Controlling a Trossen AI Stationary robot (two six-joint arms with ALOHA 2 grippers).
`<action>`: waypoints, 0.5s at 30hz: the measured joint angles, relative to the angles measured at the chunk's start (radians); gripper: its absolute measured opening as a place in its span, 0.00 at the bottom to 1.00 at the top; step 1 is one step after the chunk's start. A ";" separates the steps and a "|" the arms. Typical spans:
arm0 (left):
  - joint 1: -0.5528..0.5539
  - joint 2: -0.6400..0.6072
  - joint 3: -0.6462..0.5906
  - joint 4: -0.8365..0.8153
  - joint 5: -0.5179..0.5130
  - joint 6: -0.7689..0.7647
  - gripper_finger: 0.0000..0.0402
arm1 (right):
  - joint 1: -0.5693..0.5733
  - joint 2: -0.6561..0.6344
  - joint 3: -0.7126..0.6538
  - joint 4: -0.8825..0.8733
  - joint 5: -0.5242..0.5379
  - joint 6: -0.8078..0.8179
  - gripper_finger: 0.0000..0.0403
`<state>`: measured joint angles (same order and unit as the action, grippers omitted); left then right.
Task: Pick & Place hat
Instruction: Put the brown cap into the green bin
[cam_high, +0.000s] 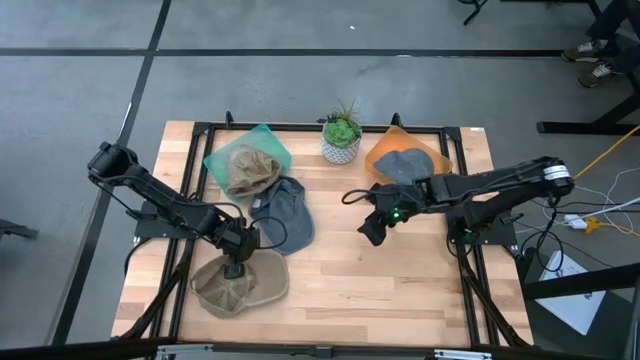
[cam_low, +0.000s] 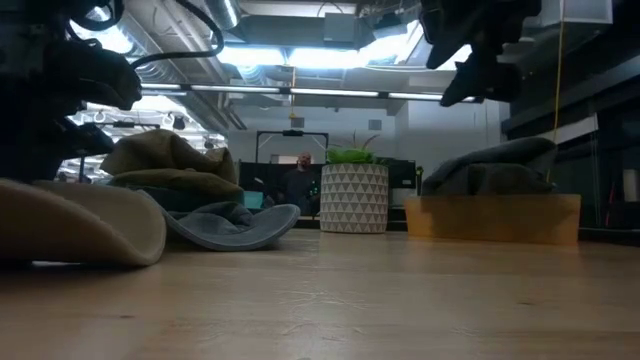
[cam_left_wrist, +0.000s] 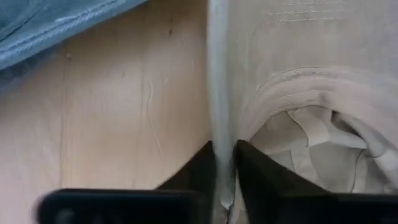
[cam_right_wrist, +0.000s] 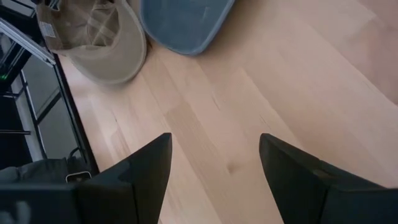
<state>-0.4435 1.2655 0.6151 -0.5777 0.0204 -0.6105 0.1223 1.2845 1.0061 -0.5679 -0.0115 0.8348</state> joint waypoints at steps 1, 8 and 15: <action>0.000 -0.001 0.000 0.003 0.002 0.001 0.08 | 0.000 0.006 0.000 0.012 0.000 0.000 0.60; 0.000 -0.044 0.037 -0.026 -0.010 0.034 0.03 | 0.000 0.031 0.000 0.113 -0.001 -0.036 0.60; 0.010 -0.103 0.171 -0.146 -0.227 0.120 0.02 | -0.004 0.031 0.000 0.326 -0.008 -0.219 0.60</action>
<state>-0.4339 1.1621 0.7866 -0.7235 -0.2068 -0.4902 0.1181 1.3159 1.0058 -0.2416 -0.0193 0.6155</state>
